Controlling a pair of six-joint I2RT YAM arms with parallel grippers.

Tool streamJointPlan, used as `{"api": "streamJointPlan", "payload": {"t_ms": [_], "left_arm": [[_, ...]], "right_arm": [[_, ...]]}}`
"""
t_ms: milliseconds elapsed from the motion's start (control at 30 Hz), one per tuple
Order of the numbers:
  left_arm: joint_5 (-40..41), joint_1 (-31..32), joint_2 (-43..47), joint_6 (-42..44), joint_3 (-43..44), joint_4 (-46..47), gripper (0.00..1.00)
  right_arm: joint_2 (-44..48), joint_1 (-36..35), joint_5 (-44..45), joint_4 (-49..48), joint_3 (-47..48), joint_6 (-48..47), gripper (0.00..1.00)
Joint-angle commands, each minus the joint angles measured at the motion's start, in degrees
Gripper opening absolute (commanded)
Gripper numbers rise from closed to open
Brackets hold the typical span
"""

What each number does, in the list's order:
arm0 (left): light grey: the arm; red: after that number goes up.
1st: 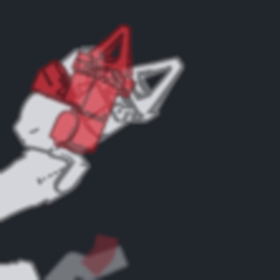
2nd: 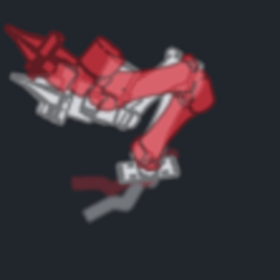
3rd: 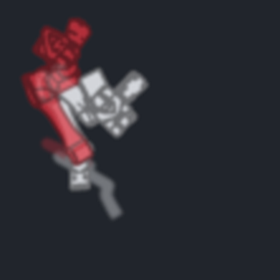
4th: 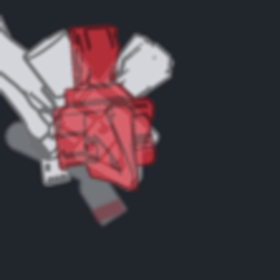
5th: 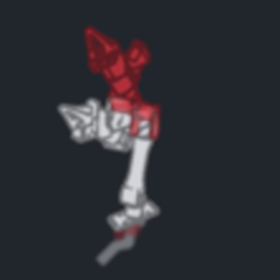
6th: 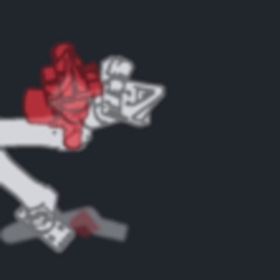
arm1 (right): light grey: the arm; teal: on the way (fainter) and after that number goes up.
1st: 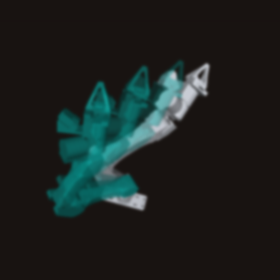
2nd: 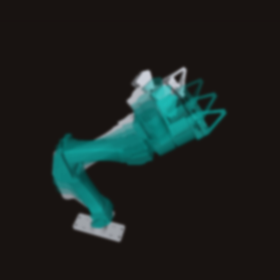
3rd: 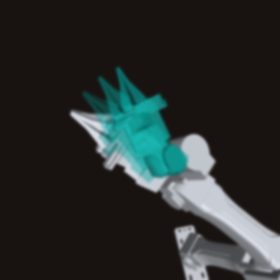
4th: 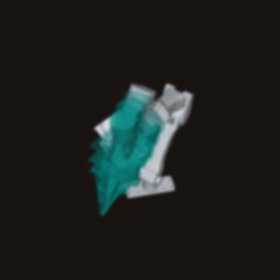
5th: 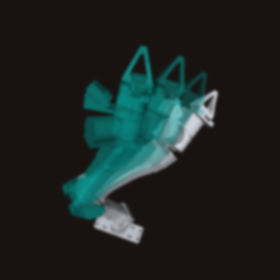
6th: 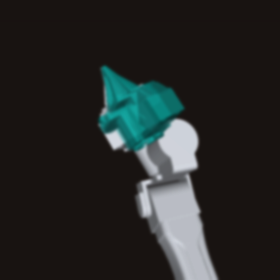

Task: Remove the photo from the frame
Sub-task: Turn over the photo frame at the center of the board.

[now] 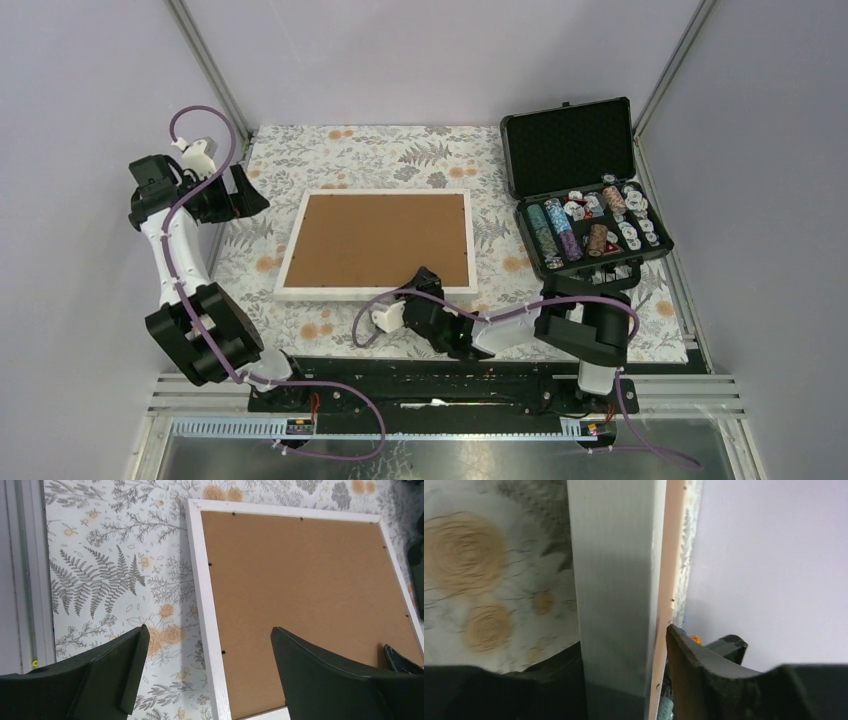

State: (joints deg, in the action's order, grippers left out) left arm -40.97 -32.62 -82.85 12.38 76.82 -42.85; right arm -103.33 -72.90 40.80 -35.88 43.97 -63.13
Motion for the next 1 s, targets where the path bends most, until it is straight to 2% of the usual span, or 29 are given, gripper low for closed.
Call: {"api": "streamJointPlan", "payload": {"t_ms": [0,100,233,400,500,667,833,967], "left_arm": [[0.8,0.5,1.7,3.7,-1.5,0.5,0.99],[0.9,1.0,1.3,4.1,-2.2,0.5,0.99],[3.4,3.3,1.4,5.1,-3.6,0.5,0.99],[5.5,6.1,1.6,5.8,-5.2,0.5,0.99],[5.8,7.2,1.2,5.7,-5.5,0.5,0.99],[6.7,8.9,1.2,6.1,-6.2,0.6,0.99],[7.6,11.5,2.5,7.7,-7.0,-0.2,0.99],[7.8,14.6,3.5,10.5,-7.2,-2.4,0.99]], "right_arm": [[-0.5,-2.2,0.4,-5.1,-1.2,4.3,0.58],[-1.1,-2.8,1.2,-4.8,-2.0,5.5,0.69],[0.0,-3.6,-0.9,0.9,-2.0,9.6,0.98],[4.3,-3.7,-10.8,19.3,2.1,18.7,1.00],[7.6,-3.6,-18.3,27.1,3.7,21.6,1.00],[11.3,-3.6,-27.6,38.1,7.3,24.6,1.00],[14.7,-3.5,-34.1,44.8,10.4,27.4,1.00],[17.9,1.0,-41.5,52.2,14.8,29.0,1.00]]}}
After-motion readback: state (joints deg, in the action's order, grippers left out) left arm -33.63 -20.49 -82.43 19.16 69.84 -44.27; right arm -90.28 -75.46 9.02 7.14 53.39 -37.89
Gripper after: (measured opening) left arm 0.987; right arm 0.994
